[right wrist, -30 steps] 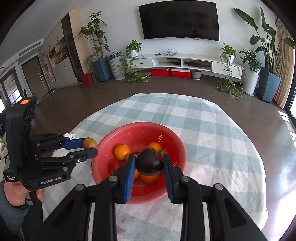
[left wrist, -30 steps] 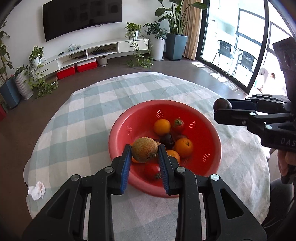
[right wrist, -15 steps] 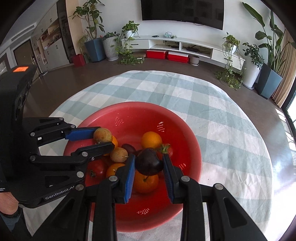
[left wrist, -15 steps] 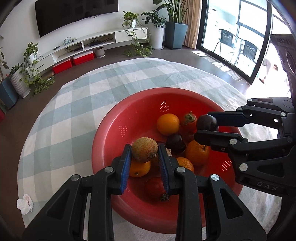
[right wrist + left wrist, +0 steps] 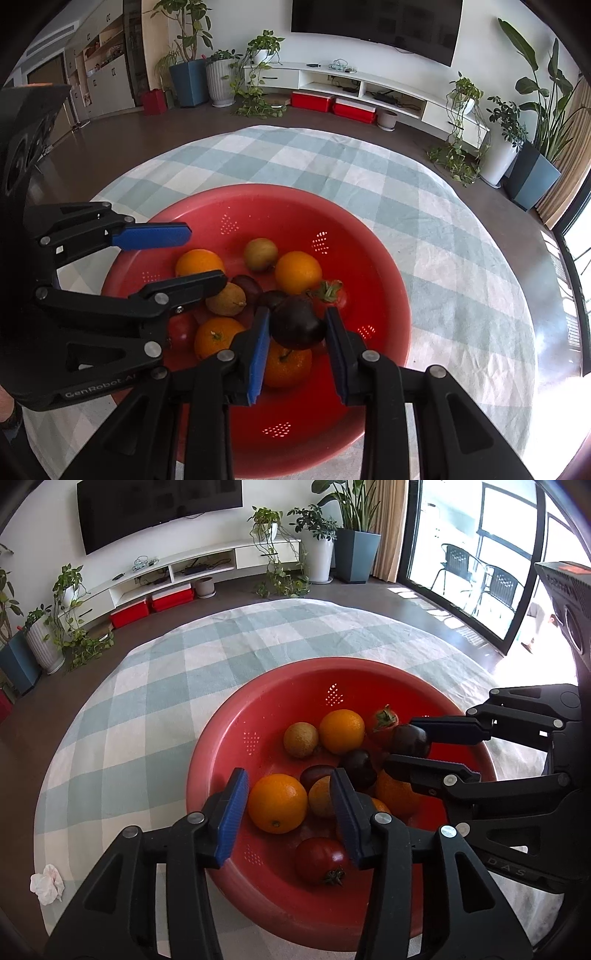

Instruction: Organize fruits

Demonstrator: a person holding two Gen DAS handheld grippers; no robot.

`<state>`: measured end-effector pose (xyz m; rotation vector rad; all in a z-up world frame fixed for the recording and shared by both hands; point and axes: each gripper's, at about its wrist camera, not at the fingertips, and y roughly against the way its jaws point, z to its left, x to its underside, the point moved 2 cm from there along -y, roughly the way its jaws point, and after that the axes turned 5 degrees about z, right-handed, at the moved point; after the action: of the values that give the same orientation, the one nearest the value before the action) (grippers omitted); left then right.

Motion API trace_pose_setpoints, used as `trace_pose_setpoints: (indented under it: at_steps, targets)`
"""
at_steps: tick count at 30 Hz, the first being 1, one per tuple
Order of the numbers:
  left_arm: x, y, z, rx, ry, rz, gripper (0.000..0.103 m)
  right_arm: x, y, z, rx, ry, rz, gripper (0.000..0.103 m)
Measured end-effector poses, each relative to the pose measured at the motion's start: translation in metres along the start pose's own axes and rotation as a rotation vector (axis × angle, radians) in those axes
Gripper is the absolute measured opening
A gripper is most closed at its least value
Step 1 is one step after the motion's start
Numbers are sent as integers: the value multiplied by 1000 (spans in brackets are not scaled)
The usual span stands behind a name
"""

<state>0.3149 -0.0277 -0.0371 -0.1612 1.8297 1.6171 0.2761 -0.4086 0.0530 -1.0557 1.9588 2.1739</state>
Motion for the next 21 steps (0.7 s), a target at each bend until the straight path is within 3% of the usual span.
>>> trace_pose_setpoints:
  at_steps: [5, 10, 11, 16, 21]
  targets:
    - [2, 7, 0, 7, 7, -15, 45, 0, 0, 0, 2, 2, -3, 33]
    - [3, 27, 1, -8, 23, -64, 56, 1, 1, 0, 16, -4, -9, 38]
    - [3, 33, 1, -13, 28, -80, 60, 2, 3, -1, 23, -10, -15, 46]
    - [11, 74, 2, -45, 59, -192, 99, 4, 24, -9, 24, -62, -70, 67]
    - [29, 125, -6, -102, 65, -314, 103, 10, 61, -10, 45, -87, -161, 74]
